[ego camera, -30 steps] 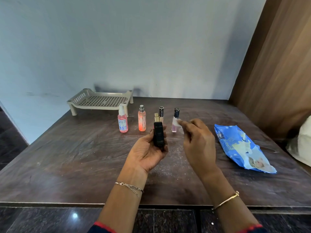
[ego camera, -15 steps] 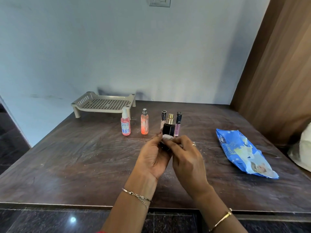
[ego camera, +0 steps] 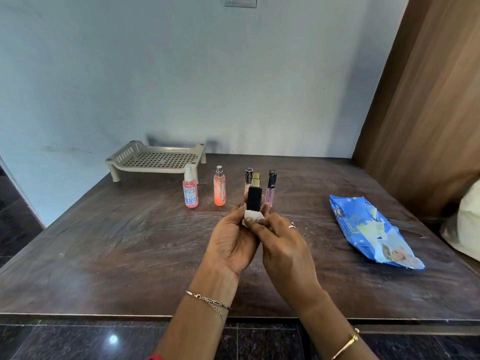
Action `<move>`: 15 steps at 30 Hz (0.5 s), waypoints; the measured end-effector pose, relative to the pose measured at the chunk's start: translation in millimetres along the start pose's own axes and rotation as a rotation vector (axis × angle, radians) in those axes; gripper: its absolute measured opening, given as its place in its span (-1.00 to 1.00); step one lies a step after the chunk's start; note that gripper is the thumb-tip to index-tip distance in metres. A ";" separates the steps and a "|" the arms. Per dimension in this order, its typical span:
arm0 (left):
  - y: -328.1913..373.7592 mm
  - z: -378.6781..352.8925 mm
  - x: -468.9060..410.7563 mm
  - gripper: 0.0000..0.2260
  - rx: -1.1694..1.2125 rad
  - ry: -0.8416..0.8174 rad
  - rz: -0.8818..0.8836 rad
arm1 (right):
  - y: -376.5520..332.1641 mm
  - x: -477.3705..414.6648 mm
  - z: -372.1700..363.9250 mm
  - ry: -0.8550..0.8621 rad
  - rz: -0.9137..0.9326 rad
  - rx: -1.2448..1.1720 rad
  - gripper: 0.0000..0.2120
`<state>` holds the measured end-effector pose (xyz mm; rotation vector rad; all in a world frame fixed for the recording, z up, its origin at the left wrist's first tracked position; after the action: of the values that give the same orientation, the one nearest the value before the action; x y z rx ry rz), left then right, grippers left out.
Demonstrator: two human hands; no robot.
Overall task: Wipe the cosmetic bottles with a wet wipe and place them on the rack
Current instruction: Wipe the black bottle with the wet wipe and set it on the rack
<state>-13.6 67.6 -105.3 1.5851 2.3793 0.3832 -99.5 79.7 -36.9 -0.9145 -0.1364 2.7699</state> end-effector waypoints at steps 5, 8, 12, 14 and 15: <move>-3.7 -7.3 1.9 -0.64 -0.014 -0.079 -0.035 | 16.3 -17.6 15.3 0.029 -0.039 -0.010 -0.70; -4.8 -15.2 4.0 -0.70 -0.076 -0.115 -0.050 | 24.9 -36.5 30.2 0.079 -0.063 -0.017 -0.69; 1.8 -14.4 3.9 -0.68 -0.073 -0.104 -0.080 | 16.7 -30.5 23.2 0.060 -0.047 0.016 -0.74; 5.9 -11.2 3.1 -0.67 -0.052 -0.099 -0.085 | 8.4 -15.3 12.7 0.030 -0.024 0.014 -0.72; 6.8 -10.6 2.8 -0.67 -0.050 -0.104 -0.080 | 4.3 -7.8 6.9 0.005 -0.016 0.013 -0.72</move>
<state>-12.5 71.9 -93.2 1.4470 2.3273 0.3326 -98.4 73.5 -27.6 -0.9137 -0.1247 2.7506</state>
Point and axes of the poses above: each hand's wrist, its own x-axis away from the middle knuckle, its own z-axis out of the back of the hand, y = z × x, the point moved 10 cm from there along -x, towards the middle knuckle, and after that the axes turned 15 degrees about -y, right-handed, at the moved point
